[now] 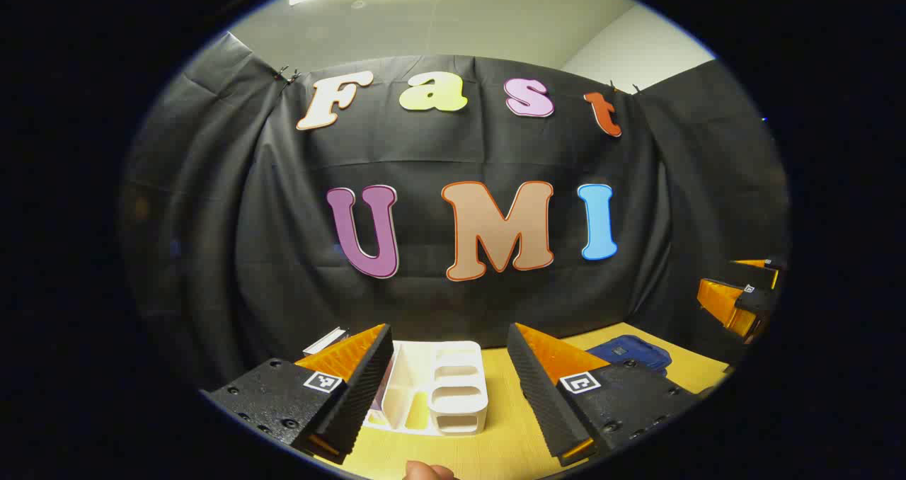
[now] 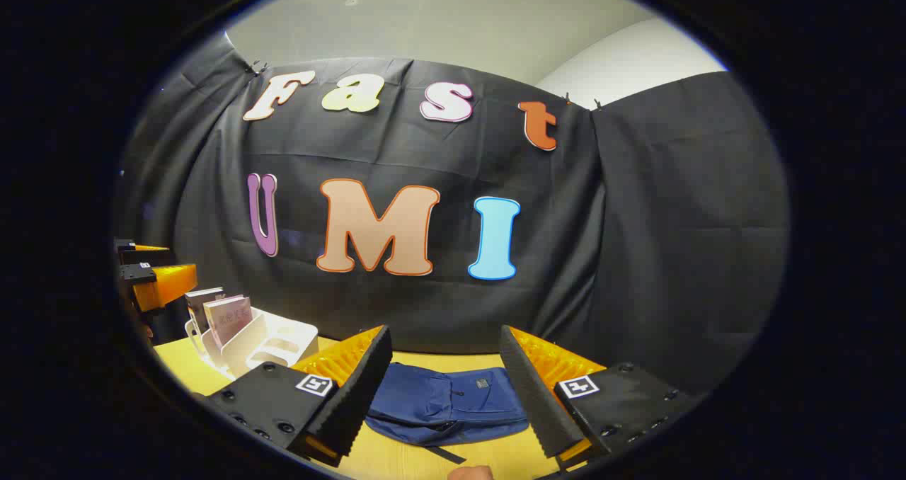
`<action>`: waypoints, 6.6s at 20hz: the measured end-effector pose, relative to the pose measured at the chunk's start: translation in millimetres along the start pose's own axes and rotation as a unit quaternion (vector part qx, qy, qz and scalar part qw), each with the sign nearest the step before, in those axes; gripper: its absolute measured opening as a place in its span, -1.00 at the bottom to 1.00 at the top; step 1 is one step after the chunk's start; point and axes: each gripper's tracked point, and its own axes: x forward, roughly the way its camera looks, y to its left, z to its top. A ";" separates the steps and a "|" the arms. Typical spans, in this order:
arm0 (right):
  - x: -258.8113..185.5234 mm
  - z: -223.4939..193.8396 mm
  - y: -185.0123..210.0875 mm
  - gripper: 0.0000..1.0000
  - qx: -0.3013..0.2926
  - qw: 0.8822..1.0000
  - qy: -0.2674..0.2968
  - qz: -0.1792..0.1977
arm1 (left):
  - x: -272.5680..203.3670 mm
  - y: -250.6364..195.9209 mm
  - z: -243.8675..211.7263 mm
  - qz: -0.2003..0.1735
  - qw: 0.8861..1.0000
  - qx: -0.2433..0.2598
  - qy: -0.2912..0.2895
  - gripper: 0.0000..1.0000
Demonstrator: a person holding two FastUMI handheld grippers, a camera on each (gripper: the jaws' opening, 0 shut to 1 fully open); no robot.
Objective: Open the schoolbag, grab two books from the bookshelf and put them into the schoolbag.
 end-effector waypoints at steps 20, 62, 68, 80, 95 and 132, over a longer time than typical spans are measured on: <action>23.1 0.9 11.2 1.00 -0.008 0.999 0.001 0.045 | 5.2 1.7 -4.7 0.013 1.000 0.015 0.018 0.93; 134.7 -337.6 139.8 0.00 -0.581 0.763 0.139 0.247 | 53.0 114.9 -65.4 0.095 0.991 0.038 0.086 0.98; 127.9 -371.7 134.0 -0.75 -0.582 0.740 0.220 0.253 | 50.9 117.9 -64.9 0.099 0.991 0.038 0.087 0.97; 133.0 -375.6 129.6 -0.93 -0.468 0.787 0.312 0.254 | 52.1 122.6 -63.9 0.107 0.990 0.034 0.088 0.97; 161.2 -280.4 103.0 -0.94 -0.179 0.904 0.320 0.219 | 93.7 109.5 -71.1 0.073 0.990 0.037 0.116 0.97; 184.8 -228.8 1.8 -0.94 0.235 0.922 0.300 0.064 | 205.6 182.1 -207.8 -0.040 0.843 0.066 0.532 0.94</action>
